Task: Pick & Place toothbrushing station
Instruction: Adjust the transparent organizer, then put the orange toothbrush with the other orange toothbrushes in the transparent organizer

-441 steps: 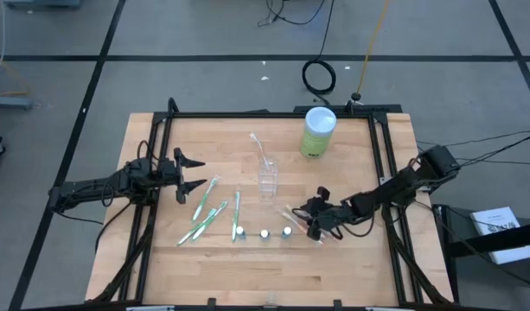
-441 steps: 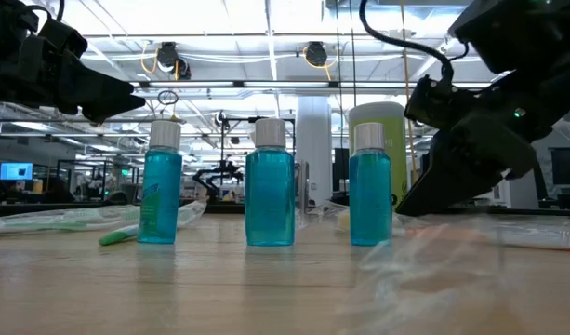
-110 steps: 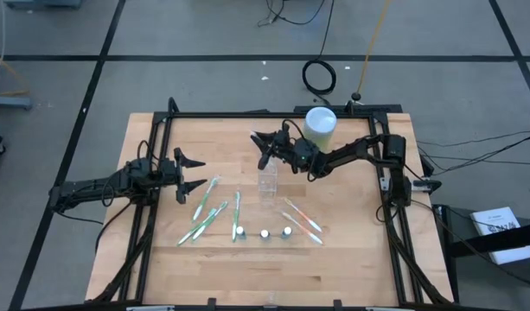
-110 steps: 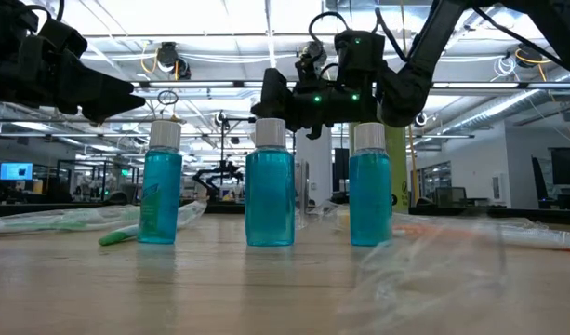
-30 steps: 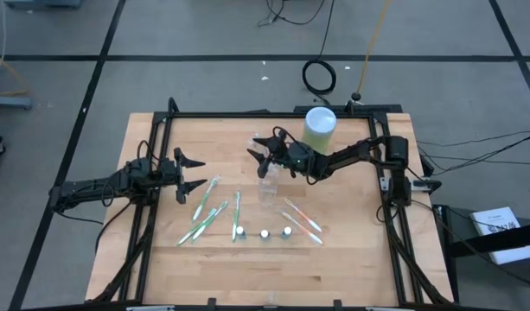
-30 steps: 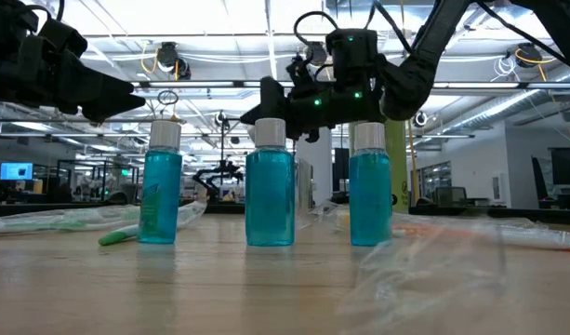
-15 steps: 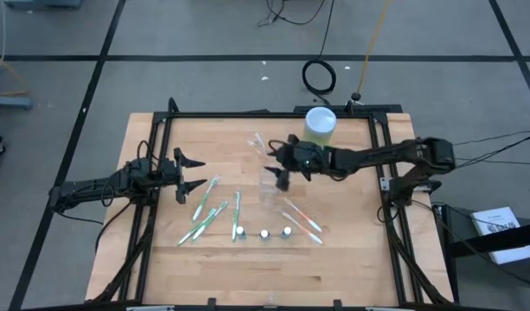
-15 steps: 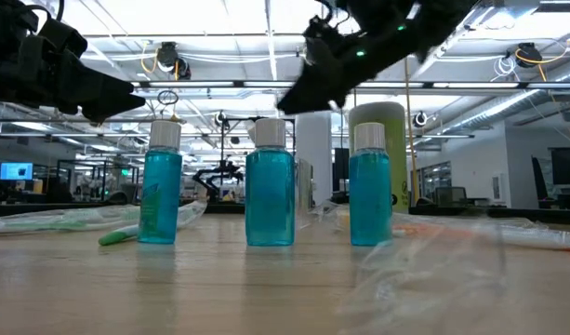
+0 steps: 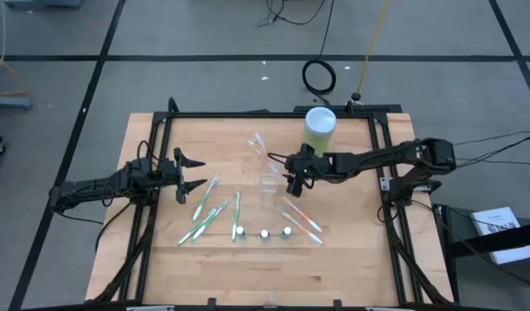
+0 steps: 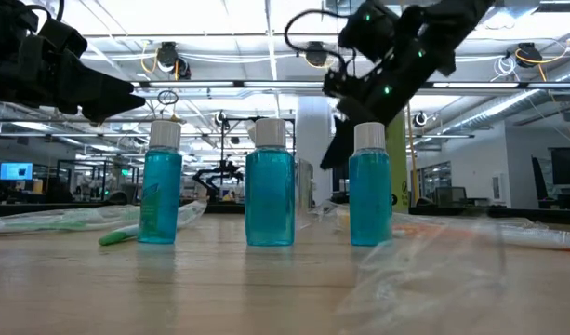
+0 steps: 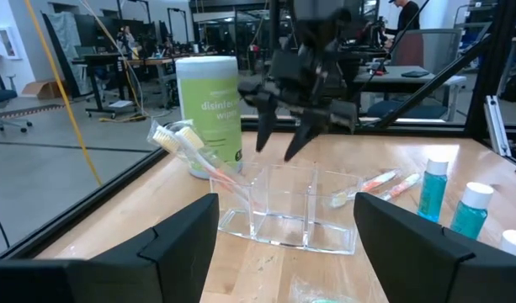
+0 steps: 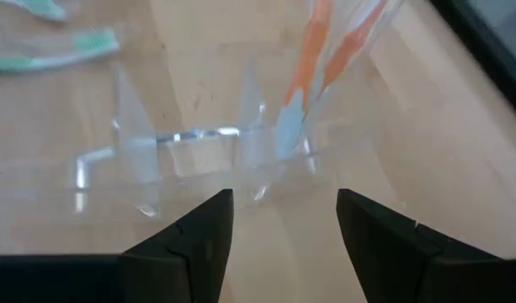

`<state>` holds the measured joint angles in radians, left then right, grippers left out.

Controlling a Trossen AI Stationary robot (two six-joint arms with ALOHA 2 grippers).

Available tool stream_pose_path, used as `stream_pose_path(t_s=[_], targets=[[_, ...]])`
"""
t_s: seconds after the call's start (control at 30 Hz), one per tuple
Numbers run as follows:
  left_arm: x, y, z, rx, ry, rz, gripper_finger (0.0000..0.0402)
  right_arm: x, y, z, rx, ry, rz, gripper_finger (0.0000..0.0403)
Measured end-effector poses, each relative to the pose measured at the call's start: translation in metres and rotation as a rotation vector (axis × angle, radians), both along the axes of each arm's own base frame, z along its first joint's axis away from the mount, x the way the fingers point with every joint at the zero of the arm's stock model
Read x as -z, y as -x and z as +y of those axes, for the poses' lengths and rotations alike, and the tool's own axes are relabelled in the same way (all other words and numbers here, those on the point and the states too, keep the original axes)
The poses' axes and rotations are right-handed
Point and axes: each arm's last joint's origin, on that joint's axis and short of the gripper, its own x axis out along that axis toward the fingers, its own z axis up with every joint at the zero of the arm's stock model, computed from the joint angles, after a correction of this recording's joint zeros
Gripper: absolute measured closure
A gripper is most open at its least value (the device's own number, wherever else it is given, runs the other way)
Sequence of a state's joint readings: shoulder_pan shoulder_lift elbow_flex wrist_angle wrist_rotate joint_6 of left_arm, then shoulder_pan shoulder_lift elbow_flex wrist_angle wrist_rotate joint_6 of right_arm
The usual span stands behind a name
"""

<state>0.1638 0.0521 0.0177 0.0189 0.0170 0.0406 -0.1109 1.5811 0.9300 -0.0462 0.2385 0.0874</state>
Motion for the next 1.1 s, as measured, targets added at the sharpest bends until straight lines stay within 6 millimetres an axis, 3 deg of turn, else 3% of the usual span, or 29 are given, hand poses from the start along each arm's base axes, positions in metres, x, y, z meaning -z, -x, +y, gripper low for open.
stream_pose_path(t_s=[0.23,0.47,0.93,1.1], targets=[[0.0,0.0,0.0,0.0,0.0,0.0,0.0117,0.024,-0.011,-0.007,0.017,0.003,-0.016,0.02],[0.0,0.0,0.0,0.0,0.0,0.0,0.0117,0.035,-0.014,-0.015,0.025,0.014,0.002,0.02],[0.0,0.0,0.0,0.0,0.0,0.0,0.0117,0.028,-0.014,-0.025,0.106,0.139,-0.021,0.02],[0.0,0.0,0.0,0.0,0.0,0.0,0.0117,0.004,0.002,-0.01,0.116,0.079,-0.004,0.02]])
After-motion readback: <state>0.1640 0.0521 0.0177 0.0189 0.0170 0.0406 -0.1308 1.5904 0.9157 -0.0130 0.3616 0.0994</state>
